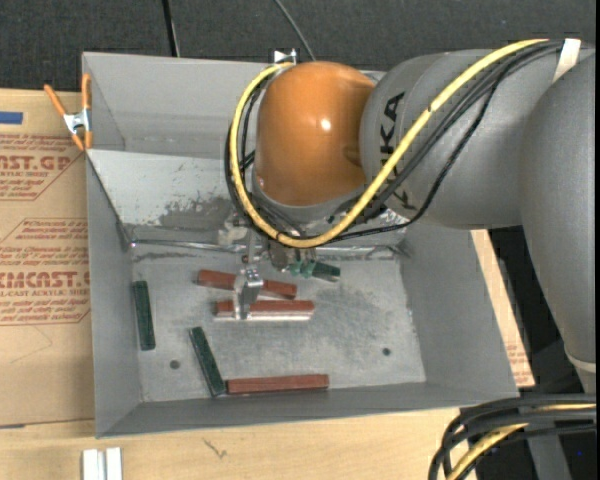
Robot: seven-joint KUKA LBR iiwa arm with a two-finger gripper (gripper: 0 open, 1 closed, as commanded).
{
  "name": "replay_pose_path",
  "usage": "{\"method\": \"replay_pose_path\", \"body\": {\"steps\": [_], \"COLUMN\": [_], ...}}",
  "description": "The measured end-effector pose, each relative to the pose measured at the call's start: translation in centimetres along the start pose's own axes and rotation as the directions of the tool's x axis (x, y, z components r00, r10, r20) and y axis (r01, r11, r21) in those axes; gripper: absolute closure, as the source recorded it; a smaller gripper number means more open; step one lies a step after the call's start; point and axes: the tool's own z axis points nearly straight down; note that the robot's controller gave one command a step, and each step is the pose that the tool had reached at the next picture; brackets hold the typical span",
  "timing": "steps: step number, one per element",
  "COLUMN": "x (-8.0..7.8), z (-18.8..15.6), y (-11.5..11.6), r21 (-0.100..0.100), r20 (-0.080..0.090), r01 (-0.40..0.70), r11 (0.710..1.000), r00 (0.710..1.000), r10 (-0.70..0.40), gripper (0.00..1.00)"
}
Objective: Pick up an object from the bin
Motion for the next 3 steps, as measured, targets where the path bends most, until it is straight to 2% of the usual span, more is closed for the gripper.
{"method": "replay_pose_path", "body": {"steps": [1, 2, 3], "x": [1.8, 1.8, 2.5], "z": [11.8, 11.8, -2.5], "y": [-2.9, -2.9, -2.4], "r21": [0.001, 0.001, 0.002], "r20": [-0.006, -0.006, -0.004], "r01": [-0.106, -0.106, -0.090], "r11": [0.994, 0.994, 0.996], "r00": [0.994, 0.994, 0.996], "r10": [0.106, 0.106, 0.090], "gripper": [1.00, 1.00, 1.00]}}
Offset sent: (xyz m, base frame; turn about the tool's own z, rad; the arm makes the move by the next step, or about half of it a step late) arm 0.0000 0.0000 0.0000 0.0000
